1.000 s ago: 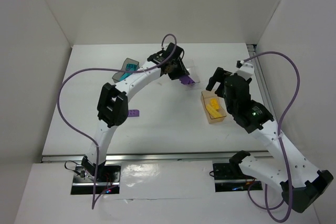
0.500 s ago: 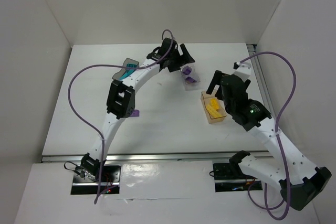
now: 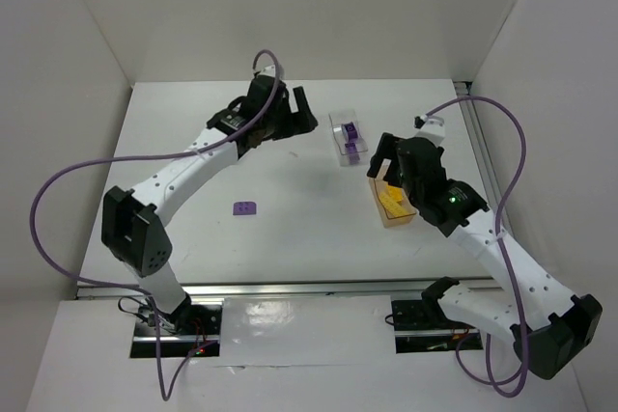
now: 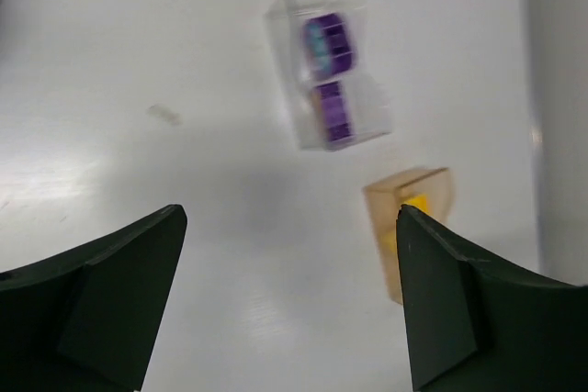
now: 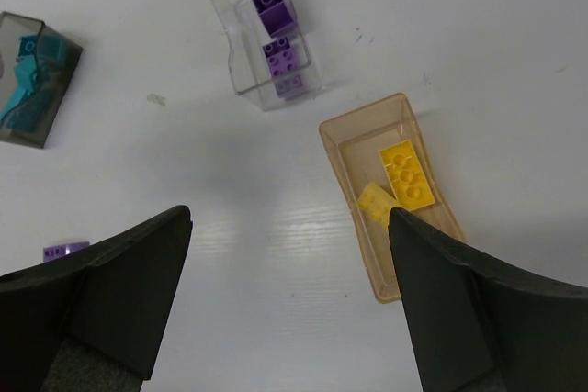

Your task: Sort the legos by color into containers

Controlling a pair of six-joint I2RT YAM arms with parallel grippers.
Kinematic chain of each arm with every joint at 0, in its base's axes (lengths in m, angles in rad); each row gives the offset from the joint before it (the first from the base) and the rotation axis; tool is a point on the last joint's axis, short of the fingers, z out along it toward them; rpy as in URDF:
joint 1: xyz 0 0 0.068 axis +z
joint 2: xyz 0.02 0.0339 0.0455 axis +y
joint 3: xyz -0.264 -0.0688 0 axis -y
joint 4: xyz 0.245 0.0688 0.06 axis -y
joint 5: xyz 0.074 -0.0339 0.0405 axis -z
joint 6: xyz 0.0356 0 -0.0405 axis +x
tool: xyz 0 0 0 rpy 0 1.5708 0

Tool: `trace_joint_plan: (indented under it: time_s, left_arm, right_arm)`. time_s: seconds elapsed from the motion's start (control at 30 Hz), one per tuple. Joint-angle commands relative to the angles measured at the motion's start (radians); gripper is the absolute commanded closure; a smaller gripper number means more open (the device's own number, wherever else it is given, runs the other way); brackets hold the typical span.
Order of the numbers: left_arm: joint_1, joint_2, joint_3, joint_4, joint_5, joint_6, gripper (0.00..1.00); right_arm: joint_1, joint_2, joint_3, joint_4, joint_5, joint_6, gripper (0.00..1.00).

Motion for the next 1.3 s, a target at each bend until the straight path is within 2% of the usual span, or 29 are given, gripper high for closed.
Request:
trace_joint_plan:
  time_s: [0.0, 0.1, 0.17, 0.3, 0.53, 0.73, 0.93, 1.13, 1.27]
  left_arm:
    - [0.009, 0.033, -0.137, -0.213, -0.235, -0.045, 0.02]
    - [0.02, 0.033, -0.256, -0.284, -0.247, -0.183, 0.02]
    - [0.02, 0.024, -0.284, -0.305, -0.247, -0.253, 0.02]
    - [-0.003, -0.007, -0.342, -0.409, -0.303, -0.509, 0.01]
    - [0.029, -0.008, -0.431, -0.43, -0.286, -0.649, 0.0]
    - [0.061, -0.008, -0.49, -0.374, -0.266, -0.685, 0.06]
    - [0.121, 0.025, -0.516, -0.315, -0.257, -0.656, 0.14]
    - [0.13, 0.111, -0.45, -0.275, -0.203, -0.606, 0.22]
    - [0.1, 0.165, -0.392, -0.235, -0.172, -0.513, 0.3]
  right_arm:
    - [0.016, 0.016, -0.026, 0.072, -0.049, 0.015, 0.05]
    - [0.038, 0.043, -0.026, 0.081, -0.05, 0.015, 0.05]
    - [0.047, 0.054, -0.026, 0.081, -0.05, 0.015, 0.05]
    - [0.069, 0.074, -0.017, 0.081, -0.05, 0.024, 0.05]
    - [0.069, 0.074, -0.017, 0.081, -0.05, 0.024, 0.05]
    - [0.078, 0.103, -0.017, 0.091, -0.086, 0.014, 0.05]
    - [0.078, 0.092, -0.017, 0.081, -0.096, 0.014, 0.05]
    - [0.078, 0.092, -0.017, 0.081, -0.096, 0.014, 0.05]
    - [0.078, 0.092, -0.017, 0.072, -0.096, 0.014, 0.05]
